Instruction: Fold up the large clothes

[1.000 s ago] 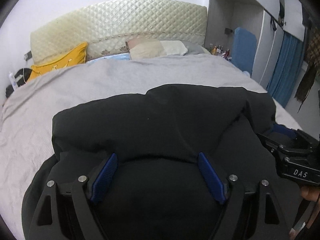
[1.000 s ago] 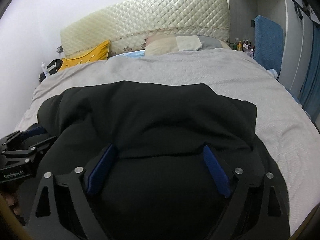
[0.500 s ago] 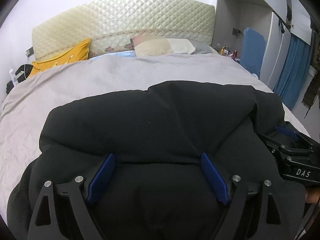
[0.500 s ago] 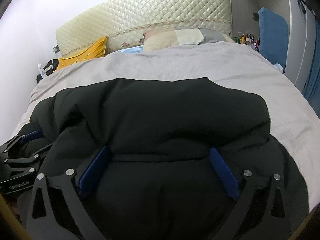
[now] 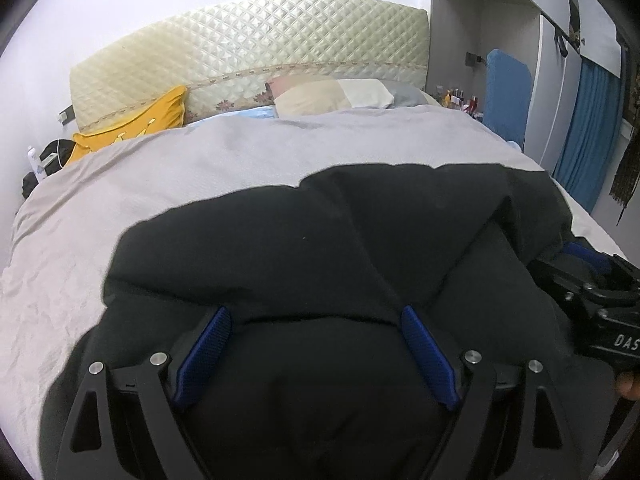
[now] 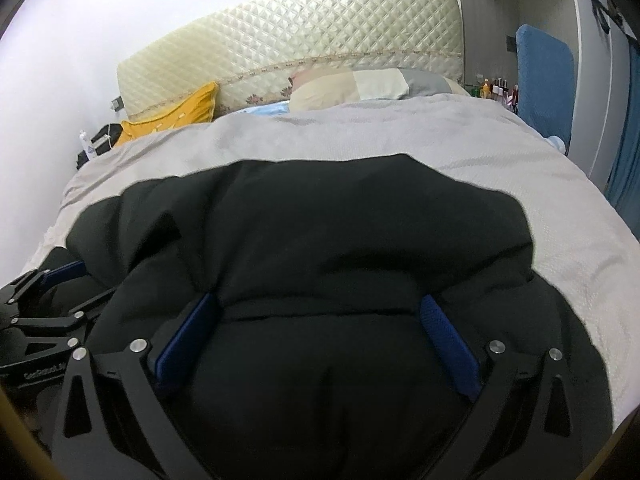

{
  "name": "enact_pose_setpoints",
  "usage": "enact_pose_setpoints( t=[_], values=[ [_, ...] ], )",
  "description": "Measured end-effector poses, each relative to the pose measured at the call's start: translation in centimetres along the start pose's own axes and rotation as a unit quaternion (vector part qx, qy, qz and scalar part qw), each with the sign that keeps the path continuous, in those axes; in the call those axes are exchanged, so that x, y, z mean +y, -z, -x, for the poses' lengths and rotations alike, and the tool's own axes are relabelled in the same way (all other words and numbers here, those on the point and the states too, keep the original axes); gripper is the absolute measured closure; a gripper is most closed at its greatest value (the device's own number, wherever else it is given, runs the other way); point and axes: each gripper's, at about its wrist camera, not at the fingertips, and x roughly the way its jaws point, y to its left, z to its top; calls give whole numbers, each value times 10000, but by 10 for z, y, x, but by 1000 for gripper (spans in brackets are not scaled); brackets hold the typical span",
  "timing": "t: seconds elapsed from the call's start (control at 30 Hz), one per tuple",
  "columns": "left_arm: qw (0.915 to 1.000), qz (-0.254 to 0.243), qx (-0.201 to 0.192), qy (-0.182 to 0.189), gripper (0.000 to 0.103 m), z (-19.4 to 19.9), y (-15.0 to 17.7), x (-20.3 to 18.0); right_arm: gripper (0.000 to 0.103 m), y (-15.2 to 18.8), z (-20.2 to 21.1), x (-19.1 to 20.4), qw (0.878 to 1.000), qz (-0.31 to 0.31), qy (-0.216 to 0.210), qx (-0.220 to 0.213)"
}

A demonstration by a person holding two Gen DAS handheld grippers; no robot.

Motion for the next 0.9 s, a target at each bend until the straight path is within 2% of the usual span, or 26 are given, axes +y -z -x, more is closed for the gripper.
enact_pose_setpoints(
  t=[0.27, 0.4, 0.47, 0.57, 0.9],
  values=[
    [9994, 99, -280, -171, 14, 34, -2, 29, 1, 3, 40, -6, 9978, 414, 379, -354],
    [9977, 110, -342, -570, 14, 40, 1, 43, 0, 3, 50, -18, 9968, 434, 552, -385],
    [9977, 255, -263, -563, 14, 38, 6, 54, 0, 5, 52, -26, 9966, 410, 624, -344],
    [9977, 428, -123, -503, 14, 31, 14, 67, 0, 11, 47, -38, 9978, 277, 538, -268],
    [9985, 340, 27, -437, 11, 13, 28, 63, 0, 27, 23, -49, 9996, 31, 271, -30]
  ],
)
